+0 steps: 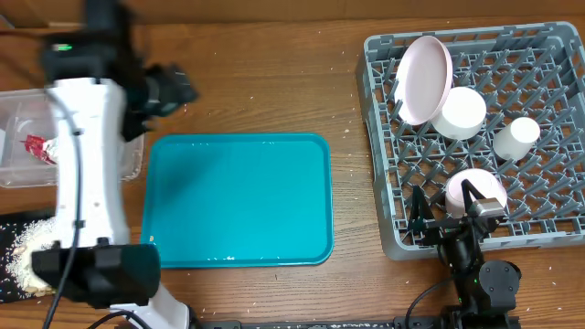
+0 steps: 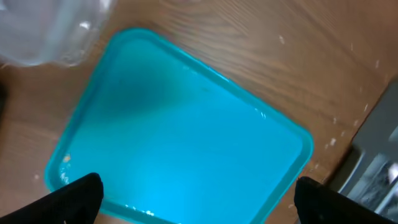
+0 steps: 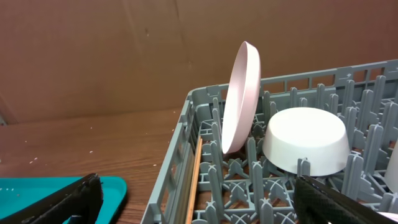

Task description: Sort waste into correct bins and load items into the dishwasher

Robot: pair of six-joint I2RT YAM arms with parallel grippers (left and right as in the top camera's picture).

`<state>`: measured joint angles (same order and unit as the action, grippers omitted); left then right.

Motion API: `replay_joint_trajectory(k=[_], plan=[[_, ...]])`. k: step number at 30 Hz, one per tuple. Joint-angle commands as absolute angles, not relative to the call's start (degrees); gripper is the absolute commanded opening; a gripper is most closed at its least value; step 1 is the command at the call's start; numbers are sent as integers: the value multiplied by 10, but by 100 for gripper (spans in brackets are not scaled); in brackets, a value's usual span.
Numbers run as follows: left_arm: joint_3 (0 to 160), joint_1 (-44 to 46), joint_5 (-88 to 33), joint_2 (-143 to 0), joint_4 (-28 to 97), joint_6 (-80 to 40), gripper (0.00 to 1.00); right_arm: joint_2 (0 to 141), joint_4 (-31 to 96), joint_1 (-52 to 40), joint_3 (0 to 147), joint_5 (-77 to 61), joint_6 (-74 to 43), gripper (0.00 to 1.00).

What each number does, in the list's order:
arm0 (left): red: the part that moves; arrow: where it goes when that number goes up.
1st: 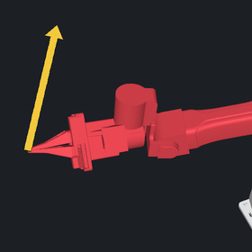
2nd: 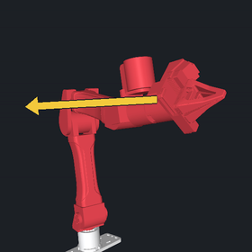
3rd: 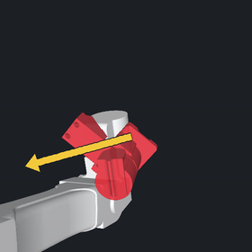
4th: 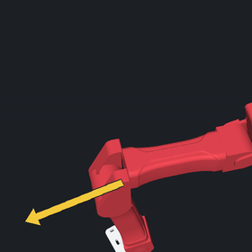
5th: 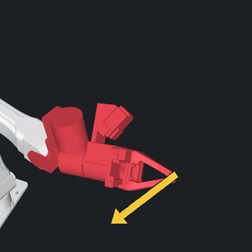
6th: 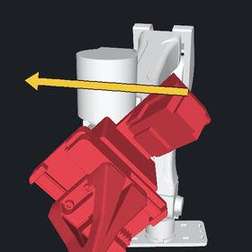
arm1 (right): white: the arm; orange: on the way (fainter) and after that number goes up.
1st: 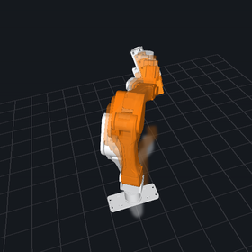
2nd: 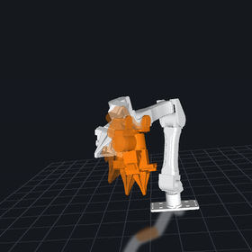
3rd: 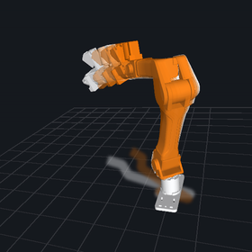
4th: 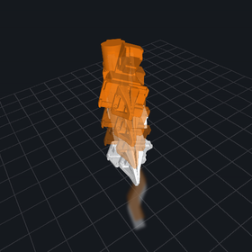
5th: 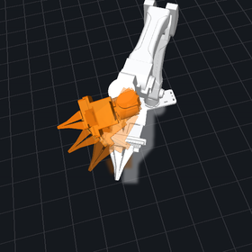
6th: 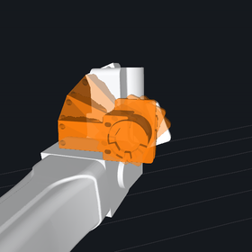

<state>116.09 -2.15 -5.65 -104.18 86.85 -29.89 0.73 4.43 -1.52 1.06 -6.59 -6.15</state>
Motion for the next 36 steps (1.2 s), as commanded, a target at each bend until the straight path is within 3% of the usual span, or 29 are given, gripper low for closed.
replay_joint_trajectory(k=[1, 10, 14, 18, 36], plan=[[1112, 52, -25, -1046, 835, -214, 100, 2, 42, -13, 5, -61, -59, 100], [1052, 128, -1, -1043, 724, -148, 100, 2, 42, -13, 5, -61, -59, 100], [1026, 123, -32, -1025, 652, -133, 100, 2, 42, -13, 5, -61, -59, 100], [960, 115, -100, -983, 568, -43, 100, 2, 42, -13, 5, -61, -59, 100], [412, 90, -101, -562, 216, 105, 100, 2, 42, -13, 5, -61, -59, 100]])
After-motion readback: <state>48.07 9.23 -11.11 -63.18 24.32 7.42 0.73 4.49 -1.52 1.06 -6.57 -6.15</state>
